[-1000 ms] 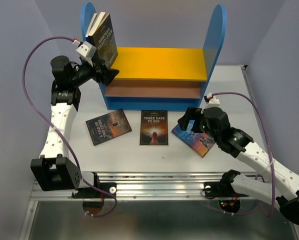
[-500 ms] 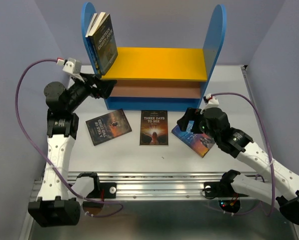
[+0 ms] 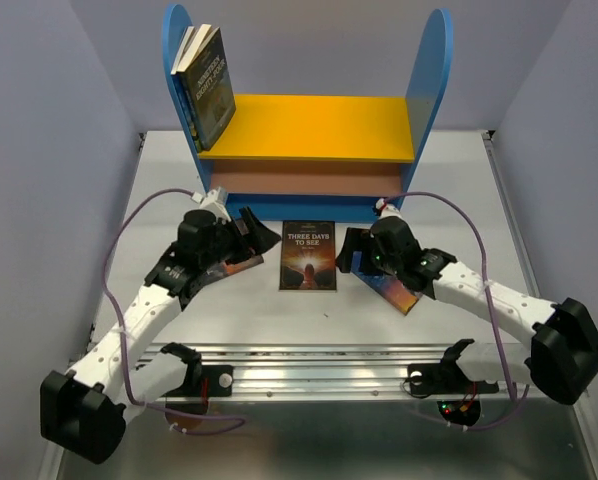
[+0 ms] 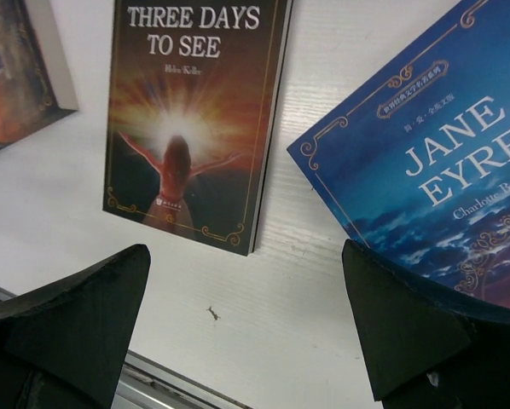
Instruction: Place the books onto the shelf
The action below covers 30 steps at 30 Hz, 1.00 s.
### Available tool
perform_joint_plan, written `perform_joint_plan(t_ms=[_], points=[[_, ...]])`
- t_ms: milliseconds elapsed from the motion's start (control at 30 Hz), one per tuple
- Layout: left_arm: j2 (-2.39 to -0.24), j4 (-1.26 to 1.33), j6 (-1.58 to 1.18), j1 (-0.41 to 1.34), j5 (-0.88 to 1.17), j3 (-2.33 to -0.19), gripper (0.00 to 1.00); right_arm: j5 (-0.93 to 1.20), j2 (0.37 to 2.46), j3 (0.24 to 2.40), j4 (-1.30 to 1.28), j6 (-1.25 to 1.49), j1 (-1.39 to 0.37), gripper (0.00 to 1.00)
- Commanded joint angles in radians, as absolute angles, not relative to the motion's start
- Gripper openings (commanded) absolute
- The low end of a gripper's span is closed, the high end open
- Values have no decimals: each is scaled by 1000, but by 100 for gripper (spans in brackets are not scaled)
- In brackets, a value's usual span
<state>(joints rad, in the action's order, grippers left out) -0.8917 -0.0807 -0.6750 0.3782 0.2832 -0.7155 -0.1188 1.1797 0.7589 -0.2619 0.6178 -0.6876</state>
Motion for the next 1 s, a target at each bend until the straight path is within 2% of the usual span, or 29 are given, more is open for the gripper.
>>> perform_joint_plan(t_ms=[0, 133, 733, 867, 900, 967], points=[[-977, -94, -739, 451, 192, -638, 99, -94, 1252, 750, -131, 684, -684, 100], [-1100, -39, -742, 472, 199, -621, 99, -35, 1322, 746, -60, 709, -704, 100], [-1407, 172, -755, 494, 226, -581, 99, -43, 1516, 715, 81, 874, -726, 100], [-1488, 178, -735, 503, 218, -597, 85, -60, 1551, 713, 97, 929, -726, 100], [-1499, 179, -735, 505, 219, -598, 75, -63, 1555, 712, 98, 936, -726, 100], [-1528, 193, -730, 506, 224, -600, 66, -74, 1574, 712, 103, 943, -726, 100]])
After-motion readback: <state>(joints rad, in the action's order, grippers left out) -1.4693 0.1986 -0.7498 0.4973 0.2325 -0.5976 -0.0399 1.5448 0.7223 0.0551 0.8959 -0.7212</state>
